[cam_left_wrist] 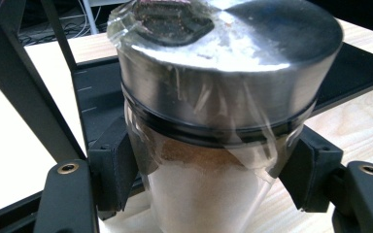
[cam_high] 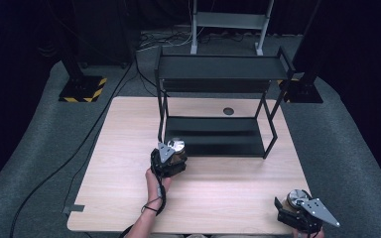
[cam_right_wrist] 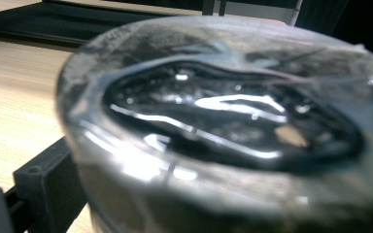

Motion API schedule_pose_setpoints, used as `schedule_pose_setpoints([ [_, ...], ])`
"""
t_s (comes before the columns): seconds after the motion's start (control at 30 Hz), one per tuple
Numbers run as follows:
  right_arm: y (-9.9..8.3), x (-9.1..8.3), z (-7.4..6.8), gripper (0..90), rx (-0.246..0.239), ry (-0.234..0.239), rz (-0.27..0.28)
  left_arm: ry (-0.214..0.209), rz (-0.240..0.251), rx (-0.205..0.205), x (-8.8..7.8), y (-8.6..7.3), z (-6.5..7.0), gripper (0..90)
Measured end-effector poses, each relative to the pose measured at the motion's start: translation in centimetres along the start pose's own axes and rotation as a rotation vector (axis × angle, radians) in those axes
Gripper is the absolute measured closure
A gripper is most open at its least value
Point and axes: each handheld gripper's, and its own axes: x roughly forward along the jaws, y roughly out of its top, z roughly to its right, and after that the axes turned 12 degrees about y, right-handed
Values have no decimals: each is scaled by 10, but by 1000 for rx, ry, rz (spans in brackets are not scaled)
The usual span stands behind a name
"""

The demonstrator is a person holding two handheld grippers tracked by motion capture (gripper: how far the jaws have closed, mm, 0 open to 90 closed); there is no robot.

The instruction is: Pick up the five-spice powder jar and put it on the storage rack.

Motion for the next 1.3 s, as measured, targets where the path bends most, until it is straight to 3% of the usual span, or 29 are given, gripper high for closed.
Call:
schedule_pose_setpoints([
  [0.87,0,0,0,0,-2,-1,1,11,1,4,21,13,4,310],
  [1.3,0,0,-1,0,-2,-3,1,12,-6,-14,30,17,3,310],
])
